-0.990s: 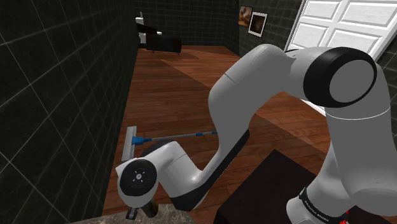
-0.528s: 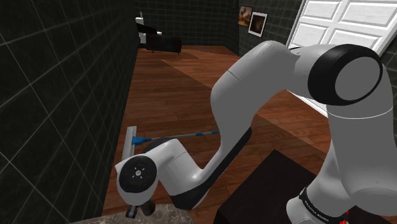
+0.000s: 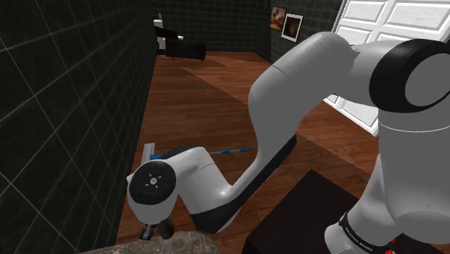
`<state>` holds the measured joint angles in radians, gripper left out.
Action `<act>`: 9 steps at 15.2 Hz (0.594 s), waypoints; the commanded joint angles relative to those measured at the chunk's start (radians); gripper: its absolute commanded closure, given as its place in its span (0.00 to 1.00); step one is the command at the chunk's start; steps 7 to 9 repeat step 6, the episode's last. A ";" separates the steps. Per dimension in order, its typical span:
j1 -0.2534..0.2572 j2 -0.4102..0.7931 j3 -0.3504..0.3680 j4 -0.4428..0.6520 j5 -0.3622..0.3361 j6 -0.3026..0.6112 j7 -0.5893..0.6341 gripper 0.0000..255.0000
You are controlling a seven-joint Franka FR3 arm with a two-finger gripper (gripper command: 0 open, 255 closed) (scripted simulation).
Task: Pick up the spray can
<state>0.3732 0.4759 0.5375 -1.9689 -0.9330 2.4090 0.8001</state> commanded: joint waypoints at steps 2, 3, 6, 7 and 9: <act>-0.013 -0.031 0.019 -0.001 0.036 -0.019 -0.031 1.00; -0.017 -0.041 0.025 -0.001 0.047 -0.025 -0.040 1.00; -0.022 -0.051 0.031 -0.001 0.060 -0.032 -0.052 1.00; -0.022 -0.051 0.031 -0.001 0.060 -0.032 -0.052 1.00; -0.022 -0.051 0.031 -0.001 0.060 -0.032 -0.052 1.00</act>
